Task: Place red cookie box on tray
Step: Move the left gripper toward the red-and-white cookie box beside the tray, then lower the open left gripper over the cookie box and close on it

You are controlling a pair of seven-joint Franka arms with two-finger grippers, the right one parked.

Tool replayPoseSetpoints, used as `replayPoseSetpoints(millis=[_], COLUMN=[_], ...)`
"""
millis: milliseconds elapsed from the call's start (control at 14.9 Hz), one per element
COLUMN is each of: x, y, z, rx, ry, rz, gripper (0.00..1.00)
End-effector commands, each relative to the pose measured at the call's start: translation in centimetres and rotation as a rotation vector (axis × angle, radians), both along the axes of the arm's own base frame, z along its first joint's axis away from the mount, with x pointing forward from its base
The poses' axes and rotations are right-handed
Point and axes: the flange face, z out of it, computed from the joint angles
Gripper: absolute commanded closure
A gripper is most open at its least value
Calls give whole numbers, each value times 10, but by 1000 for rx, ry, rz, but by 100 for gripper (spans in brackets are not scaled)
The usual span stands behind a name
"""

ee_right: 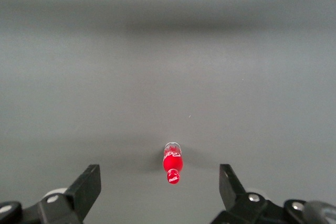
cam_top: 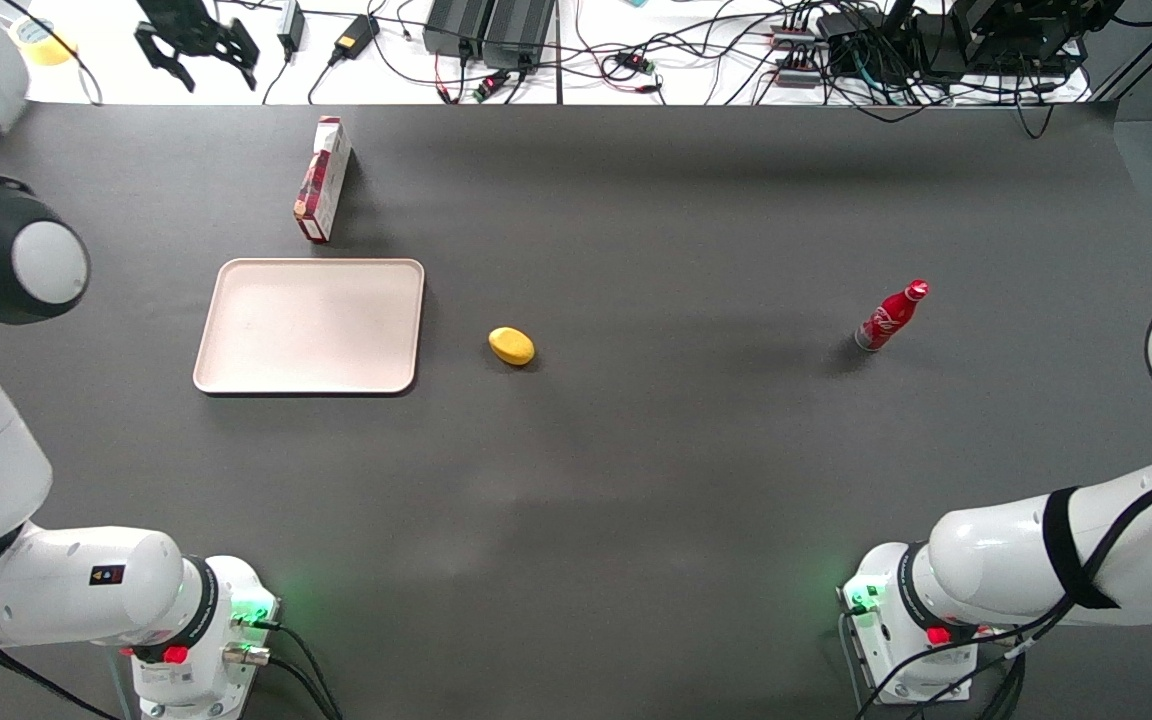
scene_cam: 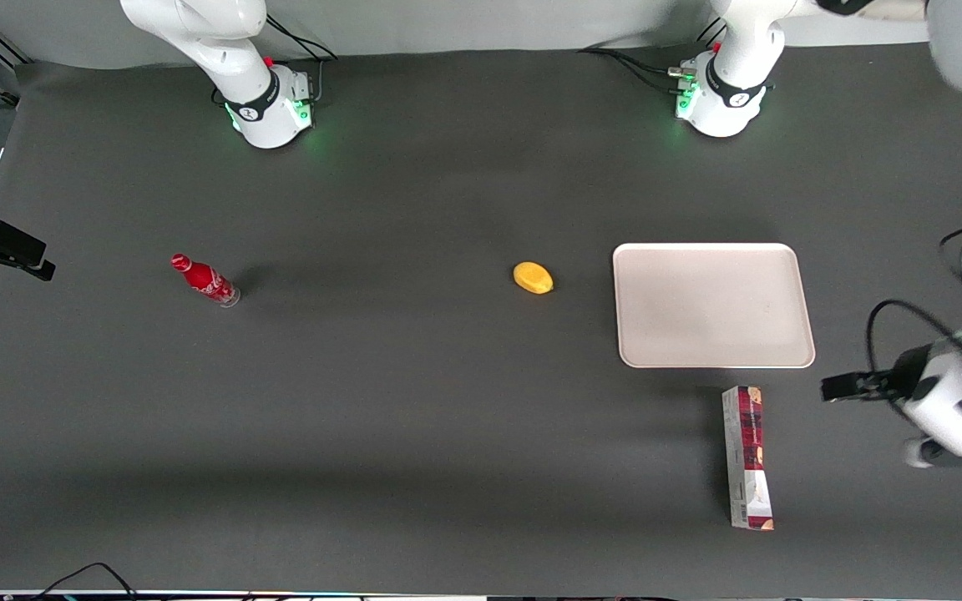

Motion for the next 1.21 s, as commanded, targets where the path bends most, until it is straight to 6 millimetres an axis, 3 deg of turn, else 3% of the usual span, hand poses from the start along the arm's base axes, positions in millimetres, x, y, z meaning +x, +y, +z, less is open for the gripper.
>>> replayPoseSetpoints(millis=[0, 269, 537, 1142], x=[26, 42, 50, 58], y=[-11, -28, -44, -48], z=[-51, -121, -175, -236], rx=[18, 16, 10, 19], ry=[-4, -8, -20, -83], rz=[-9, -25, -37, -41], gripper=[0, 0, 0, 0])
